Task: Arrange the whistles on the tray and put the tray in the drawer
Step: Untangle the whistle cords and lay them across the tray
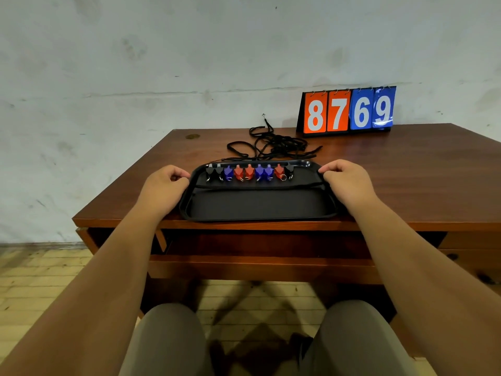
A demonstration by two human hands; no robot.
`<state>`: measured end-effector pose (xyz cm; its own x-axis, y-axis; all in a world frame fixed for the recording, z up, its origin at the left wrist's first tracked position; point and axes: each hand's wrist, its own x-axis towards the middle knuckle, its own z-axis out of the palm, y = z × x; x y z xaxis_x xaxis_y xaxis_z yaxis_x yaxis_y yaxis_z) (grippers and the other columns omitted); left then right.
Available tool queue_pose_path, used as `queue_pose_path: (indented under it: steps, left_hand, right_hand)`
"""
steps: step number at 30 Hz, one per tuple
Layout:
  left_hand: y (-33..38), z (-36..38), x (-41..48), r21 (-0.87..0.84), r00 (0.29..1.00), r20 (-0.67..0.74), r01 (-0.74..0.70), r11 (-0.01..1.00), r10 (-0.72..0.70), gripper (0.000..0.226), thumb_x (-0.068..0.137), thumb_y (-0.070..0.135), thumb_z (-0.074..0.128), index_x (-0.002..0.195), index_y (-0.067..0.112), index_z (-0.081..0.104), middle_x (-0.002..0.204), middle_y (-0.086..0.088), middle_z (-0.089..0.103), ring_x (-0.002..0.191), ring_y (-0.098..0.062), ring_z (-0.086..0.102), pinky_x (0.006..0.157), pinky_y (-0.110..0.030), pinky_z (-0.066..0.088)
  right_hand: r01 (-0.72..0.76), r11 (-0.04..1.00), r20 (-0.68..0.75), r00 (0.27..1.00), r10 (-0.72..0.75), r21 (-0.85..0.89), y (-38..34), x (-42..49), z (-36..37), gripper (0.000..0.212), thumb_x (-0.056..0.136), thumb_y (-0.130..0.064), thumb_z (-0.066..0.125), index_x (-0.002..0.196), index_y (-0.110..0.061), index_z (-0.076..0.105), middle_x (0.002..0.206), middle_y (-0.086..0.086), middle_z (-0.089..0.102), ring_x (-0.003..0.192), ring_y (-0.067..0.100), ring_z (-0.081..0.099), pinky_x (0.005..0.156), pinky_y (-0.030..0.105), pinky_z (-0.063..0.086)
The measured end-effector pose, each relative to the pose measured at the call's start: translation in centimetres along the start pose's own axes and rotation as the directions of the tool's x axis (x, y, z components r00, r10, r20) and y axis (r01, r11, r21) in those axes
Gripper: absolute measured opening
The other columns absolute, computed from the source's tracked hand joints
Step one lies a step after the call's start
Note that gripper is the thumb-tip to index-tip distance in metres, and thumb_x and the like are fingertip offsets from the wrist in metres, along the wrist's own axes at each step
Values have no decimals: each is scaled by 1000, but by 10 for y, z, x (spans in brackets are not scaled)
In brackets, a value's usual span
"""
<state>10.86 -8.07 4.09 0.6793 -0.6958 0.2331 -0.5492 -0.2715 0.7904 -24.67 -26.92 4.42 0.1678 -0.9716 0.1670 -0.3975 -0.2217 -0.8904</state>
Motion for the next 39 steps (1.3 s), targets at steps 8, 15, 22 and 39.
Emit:
queue_pose_path:
  steps: [8,15,22,39]
  left_hand:
    - [-5,1,4,16,999,22,-38,999,38,7,101,28,69,104,31,74,106,6,74,97,-16,70,75,-29,53]
    - [-7,7,8,102,997,0,-80,992,80,7,102,25,69,106,28,73,107,8,71,100,-15,67,81,-30,50]
    - [-8,9,14,119,998,-5,-69,991,70,7,103,23,70,108,26,73,106,6,72,99,-14,67,82,-29,49]
    - [46,1,61,136,998,41,-50,989,45,19,103,26,58,115,31,72,114,8,70,92,-18,67,83,-38,57]
  right_hand:
    - [-18,1000,-12,1000,18,-13,-2,-1,0,27,101,-15,57,104,-30,80,102,-6,73,82,13,64,71,32,54]
    - [-10,999,-17,1000,10,-41,0,2,3,30,97,-14,54,98,-31,78,92,1,73,74,19,60,67,34,50]
    - [9,995,-3,1000,-9,-98,0,5,7,30,101,-14,52,99,-29,78,90,1,72,71,18,60,61,31,48]
    - [-170,985,97,980,173,-43,-40,63,-2,35,102,-33,57,123,-9,73,130,17,69,110,29,64,84,40,52]
